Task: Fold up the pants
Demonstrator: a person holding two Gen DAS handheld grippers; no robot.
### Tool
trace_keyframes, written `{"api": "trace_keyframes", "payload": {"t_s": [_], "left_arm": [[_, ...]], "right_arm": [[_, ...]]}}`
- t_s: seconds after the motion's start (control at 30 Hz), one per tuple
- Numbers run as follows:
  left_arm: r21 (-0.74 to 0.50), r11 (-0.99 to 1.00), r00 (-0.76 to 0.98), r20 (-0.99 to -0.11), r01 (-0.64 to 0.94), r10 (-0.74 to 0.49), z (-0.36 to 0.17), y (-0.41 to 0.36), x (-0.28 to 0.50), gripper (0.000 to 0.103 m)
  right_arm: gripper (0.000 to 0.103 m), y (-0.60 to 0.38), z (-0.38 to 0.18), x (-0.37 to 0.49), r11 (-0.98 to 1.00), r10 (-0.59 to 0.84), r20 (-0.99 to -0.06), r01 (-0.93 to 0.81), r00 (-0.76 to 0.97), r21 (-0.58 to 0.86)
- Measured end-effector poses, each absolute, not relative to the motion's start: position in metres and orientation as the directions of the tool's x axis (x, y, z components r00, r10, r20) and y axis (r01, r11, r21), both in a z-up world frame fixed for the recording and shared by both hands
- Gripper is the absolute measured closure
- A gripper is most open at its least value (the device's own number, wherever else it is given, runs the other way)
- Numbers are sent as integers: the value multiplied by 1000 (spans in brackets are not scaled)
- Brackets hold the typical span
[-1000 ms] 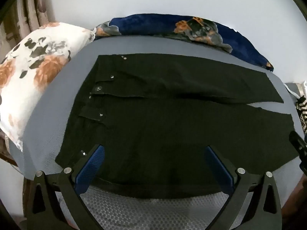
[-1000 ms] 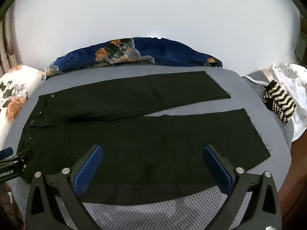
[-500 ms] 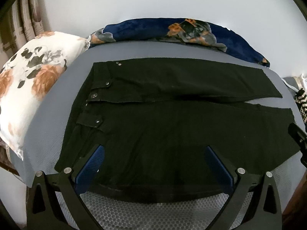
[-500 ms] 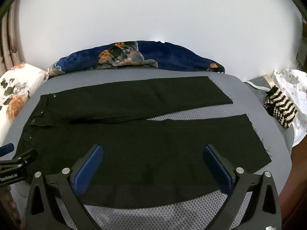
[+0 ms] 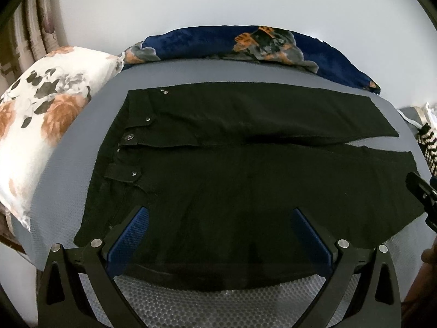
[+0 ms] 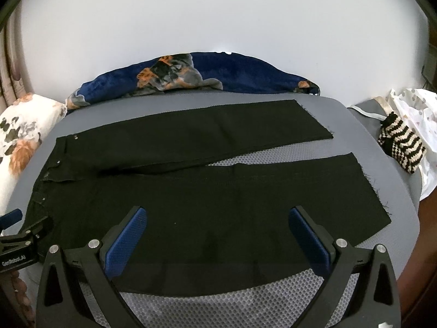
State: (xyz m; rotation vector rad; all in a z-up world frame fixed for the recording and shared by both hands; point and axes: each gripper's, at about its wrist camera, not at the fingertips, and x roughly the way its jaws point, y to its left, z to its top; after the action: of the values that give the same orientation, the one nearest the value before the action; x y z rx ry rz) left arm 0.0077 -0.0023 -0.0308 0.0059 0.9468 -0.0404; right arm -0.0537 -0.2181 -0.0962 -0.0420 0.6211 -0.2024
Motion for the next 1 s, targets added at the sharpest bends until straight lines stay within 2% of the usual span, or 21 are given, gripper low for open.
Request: {"api": "trace_keyframes", "payload": {"t_s": [1.0], "left_arm": [[12,1000,565,-825,20,-1,-35,-1,9,0]], "right_arm": [[0,-224,-99,-54,977,-208,-585,192,784,-90]]}}
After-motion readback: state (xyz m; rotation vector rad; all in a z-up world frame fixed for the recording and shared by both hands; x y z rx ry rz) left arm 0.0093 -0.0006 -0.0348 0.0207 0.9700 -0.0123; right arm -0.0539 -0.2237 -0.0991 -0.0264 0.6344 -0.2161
